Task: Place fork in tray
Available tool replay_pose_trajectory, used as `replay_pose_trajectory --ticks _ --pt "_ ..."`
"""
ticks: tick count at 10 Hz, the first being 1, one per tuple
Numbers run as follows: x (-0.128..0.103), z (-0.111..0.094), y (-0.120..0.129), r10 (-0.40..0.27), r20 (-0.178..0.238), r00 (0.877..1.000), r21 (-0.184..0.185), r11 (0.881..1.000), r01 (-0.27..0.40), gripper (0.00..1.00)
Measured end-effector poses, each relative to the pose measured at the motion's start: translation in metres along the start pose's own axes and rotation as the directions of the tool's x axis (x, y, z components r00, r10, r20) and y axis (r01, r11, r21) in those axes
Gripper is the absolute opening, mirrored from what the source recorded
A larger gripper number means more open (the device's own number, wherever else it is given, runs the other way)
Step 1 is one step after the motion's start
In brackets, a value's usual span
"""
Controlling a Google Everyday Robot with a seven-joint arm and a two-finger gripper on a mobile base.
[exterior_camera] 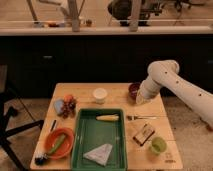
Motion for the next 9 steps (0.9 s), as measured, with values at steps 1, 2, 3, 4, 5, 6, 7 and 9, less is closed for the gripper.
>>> replay_pose_trajectory --ticks 1,2,3,4,5,6,7,9 --pt "0.001 0.003 0.001 0.016 -0.004 1.000 -0.017 1.000 -0.016 0.26" --pt "0.005 0.011 0.004 0.034 -0.010 0.999 -0.031 0.999 -0.034 0.36" --pt "0.011 0.022 0.007 0.053 -0.015 0.998 -0.044 0.998 -0.054 0.45" --pt "0.016 0.036 0.011 0.070 -0.020 0.997 -0.056 0.996 -0.072 0.56" --pt "0.019 0.049 0.015 0.085 -0.023 0.996 -0.066 0.994 -0.086 0.68" --pt "0.020 0.055 0.017 0.092 -0.025 0.995 -0.071 0.993 -0.093 0.75" --pt "0.020 0.062 0.020 0.097 -0.027 0.995 -0.077 0.992 -0.098 0.80" --pt "0.022 0.072 0.025 0.105 -0.033 0.994 -0.084 0.991 -0.108 0.80"
